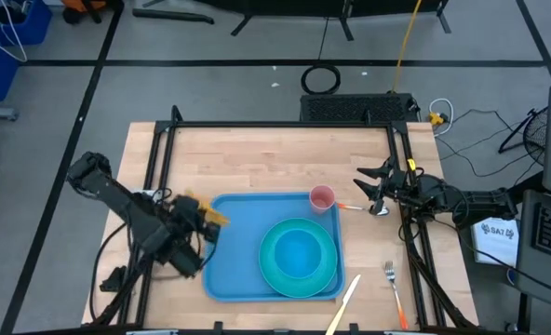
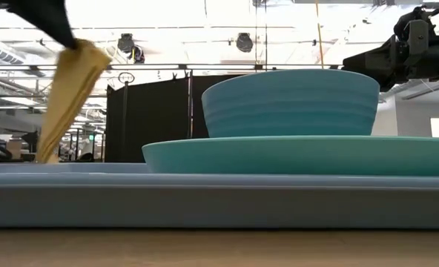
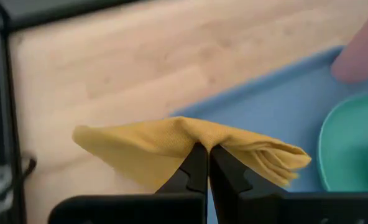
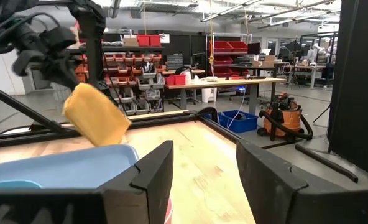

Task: Set up tray
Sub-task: Put the yellow napkin on the blue serving tray to the left of the blue plate

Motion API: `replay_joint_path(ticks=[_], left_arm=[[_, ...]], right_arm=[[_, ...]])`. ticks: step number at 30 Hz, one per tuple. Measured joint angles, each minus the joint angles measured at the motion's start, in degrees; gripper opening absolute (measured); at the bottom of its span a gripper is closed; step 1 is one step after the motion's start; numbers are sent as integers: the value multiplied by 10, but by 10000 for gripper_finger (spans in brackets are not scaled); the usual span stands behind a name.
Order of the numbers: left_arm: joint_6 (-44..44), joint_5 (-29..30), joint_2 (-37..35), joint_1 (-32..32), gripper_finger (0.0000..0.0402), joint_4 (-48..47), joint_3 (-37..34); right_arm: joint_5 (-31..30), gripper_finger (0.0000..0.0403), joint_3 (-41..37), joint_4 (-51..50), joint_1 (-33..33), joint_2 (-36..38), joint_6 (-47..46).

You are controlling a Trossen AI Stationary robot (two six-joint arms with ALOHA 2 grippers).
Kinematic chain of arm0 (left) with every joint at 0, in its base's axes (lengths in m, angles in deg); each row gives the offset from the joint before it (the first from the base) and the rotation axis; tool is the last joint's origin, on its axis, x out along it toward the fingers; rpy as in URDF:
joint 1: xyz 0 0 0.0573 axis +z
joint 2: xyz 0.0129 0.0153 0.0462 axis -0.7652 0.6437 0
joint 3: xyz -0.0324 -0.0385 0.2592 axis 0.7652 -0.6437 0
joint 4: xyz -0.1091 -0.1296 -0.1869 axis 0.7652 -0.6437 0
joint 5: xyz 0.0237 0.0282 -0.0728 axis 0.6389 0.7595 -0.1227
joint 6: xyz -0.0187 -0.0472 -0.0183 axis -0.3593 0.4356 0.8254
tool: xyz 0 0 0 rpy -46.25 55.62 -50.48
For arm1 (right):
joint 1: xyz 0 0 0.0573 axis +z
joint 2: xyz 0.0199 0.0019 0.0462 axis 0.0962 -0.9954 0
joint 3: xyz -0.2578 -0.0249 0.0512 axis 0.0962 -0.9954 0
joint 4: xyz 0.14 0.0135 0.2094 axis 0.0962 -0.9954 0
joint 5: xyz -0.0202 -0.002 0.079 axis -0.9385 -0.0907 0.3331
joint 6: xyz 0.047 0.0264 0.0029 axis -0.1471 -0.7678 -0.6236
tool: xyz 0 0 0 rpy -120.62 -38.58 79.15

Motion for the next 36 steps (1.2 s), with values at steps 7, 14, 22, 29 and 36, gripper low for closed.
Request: replay_joint_path(ticks=[7,14,22,29,36], left_arm=[[-240,68,-44,101,1,148,0],[-511,95,-71,191,1,351,0],[-483,57,-25,198,1,323,1],[-388,4,55,168,1,311,0],[-296,-67,126,128,1,302,0]], right_arm=[[0,167,0,0,0,0,0],[0,167,0,0,0,0,0],[0,167,0,0,0,0,0],[0,167,0,0,0,0,0],[0,167,0,0,0,0,0]])
